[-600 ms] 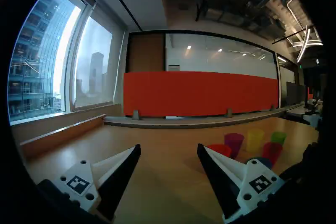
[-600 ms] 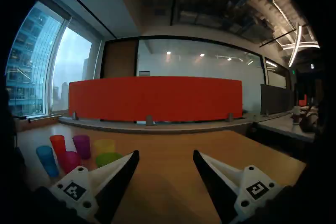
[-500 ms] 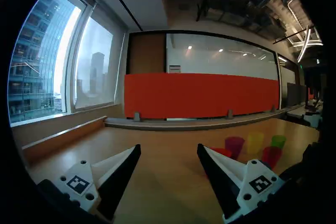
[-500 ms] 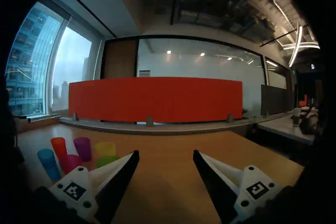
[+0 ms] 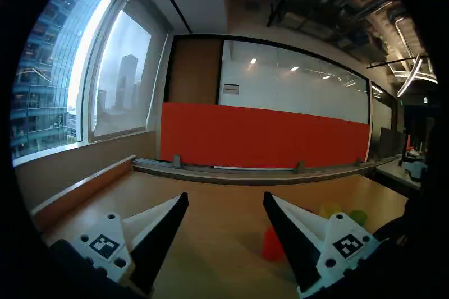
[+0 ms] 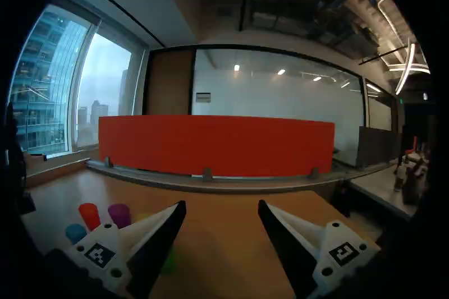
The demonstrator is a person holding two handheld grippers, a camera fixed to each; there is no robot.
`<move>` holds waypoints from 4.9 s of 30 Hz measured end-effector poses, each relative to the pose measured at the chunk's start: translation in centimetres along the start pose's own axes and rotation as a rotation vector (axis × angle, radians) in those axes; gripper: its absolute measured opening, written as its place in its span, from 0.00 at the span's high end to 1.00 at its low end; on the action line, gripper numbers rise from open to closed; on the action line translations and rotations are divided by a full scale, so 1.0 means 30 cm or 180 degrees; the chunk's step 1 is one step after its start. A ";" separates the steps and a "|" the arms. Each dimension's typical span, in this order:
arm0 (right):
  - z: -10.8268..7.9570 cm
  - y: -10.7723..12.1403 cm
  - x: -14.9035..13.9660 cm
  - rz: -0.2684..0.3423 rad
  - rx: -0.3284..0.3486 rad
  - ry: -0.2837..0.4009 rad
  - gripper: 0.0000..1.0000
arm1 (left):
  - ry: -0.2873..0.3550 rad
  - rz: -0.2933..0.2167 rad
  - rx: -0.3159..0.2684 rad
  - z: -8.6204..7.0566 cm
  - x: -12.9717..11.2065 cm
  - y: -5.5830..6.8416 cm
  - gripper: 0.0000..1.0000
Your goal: Pour water
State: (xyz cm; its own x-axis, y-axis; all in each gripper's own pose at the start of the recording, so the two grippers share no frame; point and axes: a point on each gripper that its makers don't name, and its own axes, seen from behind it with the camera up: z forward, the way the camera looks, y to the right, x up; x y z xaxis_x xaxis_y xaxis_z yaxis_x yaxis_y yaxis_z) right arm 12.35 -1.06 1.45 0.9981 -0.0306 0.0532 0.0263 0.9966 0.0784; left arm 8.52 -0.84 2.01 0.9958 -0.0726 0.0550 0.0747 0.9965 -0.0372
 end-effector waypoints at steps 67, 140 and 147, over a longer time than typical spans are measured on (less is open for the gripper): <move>-0.041 -0.293 0.109 -0.0184 0.1888 -0.0548 0.00 | -0.0408 0.0439 -0.1948 -0.072 0.125 0.386 0.00; 0.061 -0.328 -0.462 -0.0564 0.2108 -0.1533 0.00 | -0.1958 0.1260 -0.2801 -0.104 -0.672 0.594 0.00; 0.075 -0.323 -0.477 -0.0577 0.2112 -0.1565 0.00 | -0.2005 0.1262 -0.2832 -0.081 -0.699 0.626 0.00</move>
State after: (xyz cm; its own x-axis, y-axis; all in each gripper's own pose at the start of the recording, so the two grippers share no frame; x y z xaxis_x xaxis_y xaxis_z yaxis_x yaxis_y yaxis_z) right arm -2.32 -10.45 2.16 0.8398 -0.3687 0.3984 -0.0075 0.7260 0.6877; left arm -10.83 19.31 -2.25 0.7740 0.5209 0.3600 0.0225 0.5456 -0.8378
